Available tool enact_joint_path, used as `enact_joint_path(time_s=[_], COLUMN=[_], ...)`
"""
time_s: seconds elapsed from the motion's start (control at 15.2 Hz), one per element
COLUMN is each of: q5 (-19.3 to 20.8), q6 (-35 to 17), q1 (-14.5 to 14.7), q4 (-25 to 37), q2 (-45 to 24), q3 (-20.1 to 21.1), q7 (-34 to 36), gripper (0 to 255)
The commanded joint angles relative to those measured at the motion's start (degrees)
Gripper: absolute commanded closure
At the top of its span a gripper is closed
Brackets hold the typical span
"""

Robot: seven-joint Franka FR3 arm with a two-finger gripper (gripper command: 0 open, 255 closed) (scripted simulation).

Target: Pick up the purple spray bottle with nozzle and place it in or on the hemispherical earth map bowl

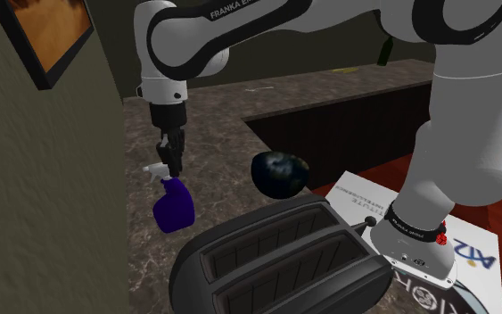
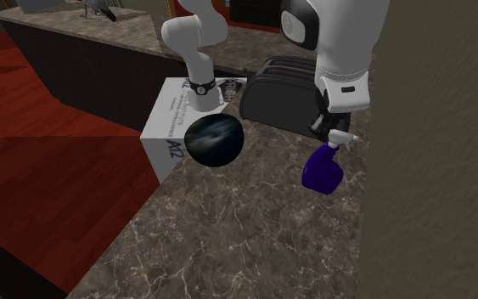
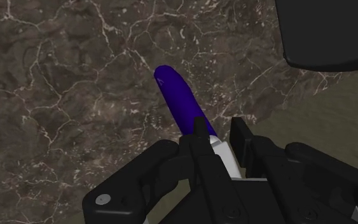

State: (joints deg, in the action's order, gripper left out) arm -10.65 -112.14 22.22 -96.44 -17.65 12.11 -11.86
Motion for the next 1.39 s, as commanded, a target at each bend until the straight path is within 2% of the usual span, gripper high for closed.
enact_joint_path(time_s=[0.0, 0.33, 1.32], q5=[0.0, 0.0, 0.3], q6=[0.0, 0.0, 10.6], q1=[0.0, 0.0, -0.1], q4=[0.0, 0.0, 9.1], q2=[0.0, 0.0, 1.7], q3=[0.0, 0.0, 0.1], q7=[0.0, 0.0, 2.0], gripper=[255, 255, 255])
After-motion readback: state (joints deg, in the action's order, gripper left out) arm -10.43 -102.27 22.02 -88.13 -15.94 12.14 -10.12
